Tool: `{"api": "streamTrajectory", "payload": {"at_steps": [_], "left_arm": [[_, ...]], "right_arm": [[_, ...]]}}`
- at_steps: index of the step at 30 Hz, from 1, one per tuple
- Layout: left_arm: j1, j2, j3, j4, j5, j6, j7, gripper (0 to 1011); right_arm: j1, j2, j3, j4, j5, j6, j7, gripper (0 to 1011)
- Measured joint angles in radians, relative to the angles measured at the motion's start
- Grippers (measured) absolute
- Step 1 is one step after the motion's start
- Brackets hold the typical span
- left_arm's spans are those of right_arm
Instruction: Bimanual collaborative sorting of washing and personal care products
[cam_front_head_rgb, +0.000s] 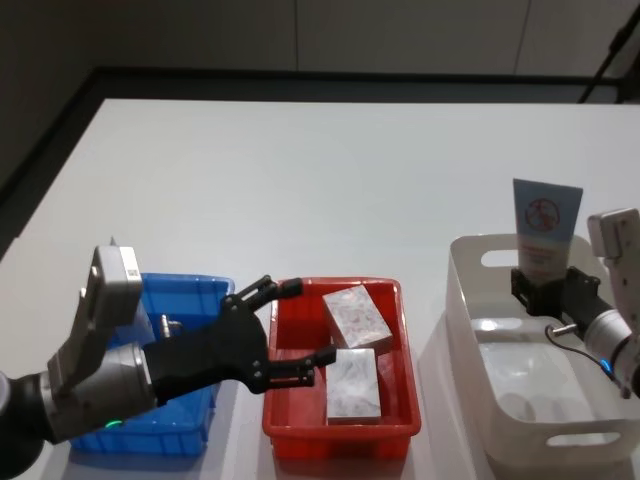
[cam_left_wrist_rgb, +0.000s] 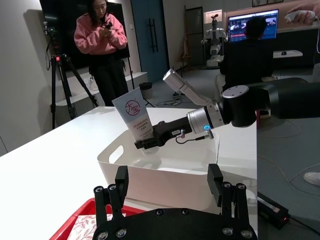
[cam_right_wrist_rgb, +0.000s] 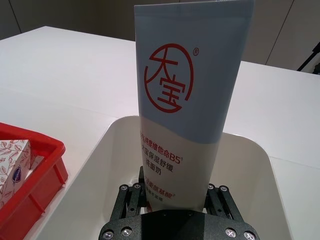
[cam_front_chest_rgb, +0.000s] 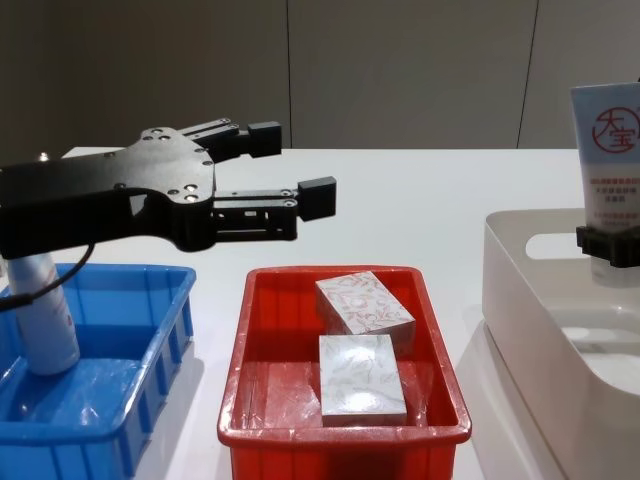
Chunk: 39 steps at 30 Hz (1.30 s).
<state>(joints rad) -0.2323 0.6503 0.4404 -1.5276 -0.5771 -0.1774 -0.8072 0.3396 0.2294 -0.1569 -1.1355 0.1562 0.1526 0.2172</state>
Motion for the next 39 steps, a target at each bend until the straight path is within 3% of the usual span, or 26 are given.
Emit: {"api": "streamTrajectory", "payload": {"at_steps": [39], "left_arm": [[0.000,0.000,0.000,0.000,0.000,0.000,0.000,1001]], "right_arm": [[0.007,-0.011,0.014,0.005,-0.006,0.027,-0.005,546]]}}
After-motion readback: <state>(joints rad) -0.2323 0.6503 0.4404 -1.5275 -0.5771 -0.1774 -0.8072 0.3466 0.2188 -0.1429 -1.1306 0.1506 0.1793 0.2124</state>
